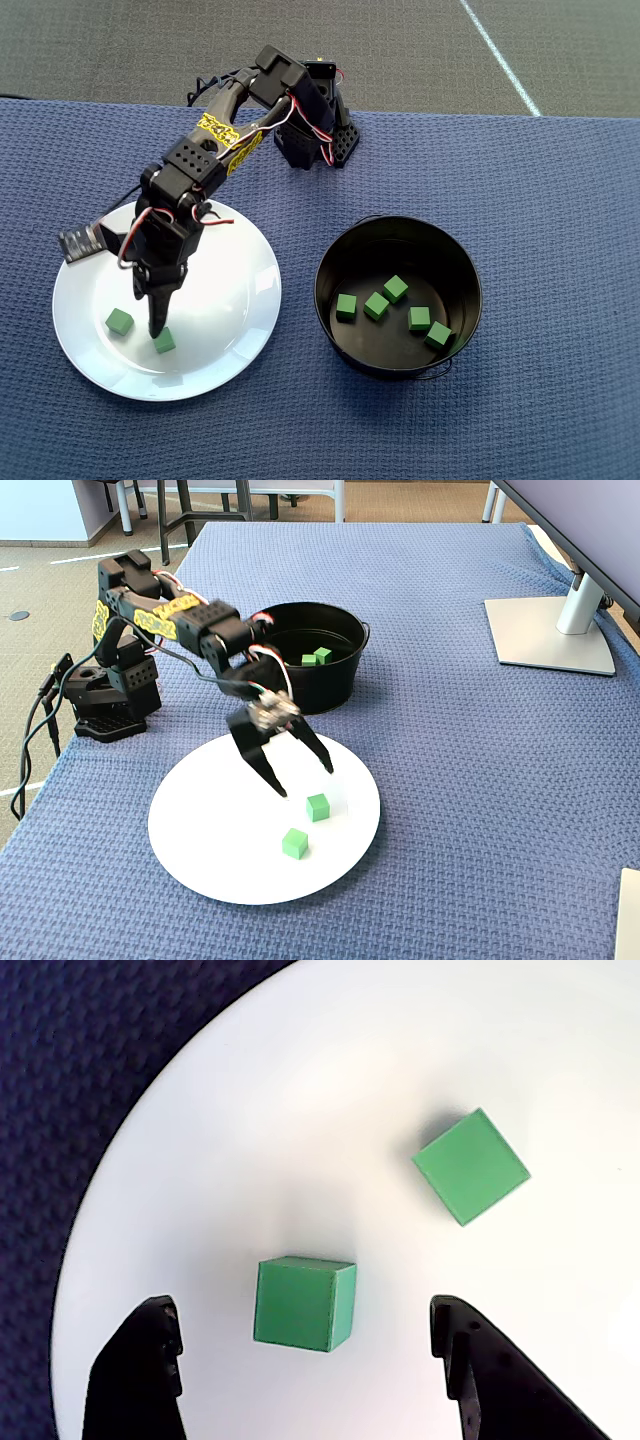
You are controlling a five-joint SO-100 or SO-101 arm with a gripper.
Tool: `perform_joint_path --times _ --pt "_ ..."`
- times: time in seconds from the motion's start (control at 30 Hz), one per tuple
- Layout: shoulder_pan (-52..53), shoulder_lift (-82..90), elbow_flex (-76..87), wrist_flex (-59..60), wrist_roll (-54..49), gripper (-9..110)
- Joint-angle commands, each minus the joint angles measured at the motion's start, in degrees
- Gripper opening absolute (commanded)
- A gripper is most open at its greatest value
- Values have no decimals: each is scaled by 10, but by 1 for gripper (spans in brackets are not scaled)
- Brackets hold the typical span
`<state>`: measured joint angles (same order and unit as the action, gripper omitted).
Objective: Pick up the green cubes from the white plate and place them in the black recipient
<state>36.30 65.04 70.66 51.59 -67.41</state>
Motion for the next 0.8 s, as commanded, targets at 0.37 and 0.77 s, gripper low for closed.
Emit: perform_joint_path --times 0.37,0.77 --pt "-63 -36 -18 4 -70 26" --pt "-47 -64 -40 -21 -61 25"
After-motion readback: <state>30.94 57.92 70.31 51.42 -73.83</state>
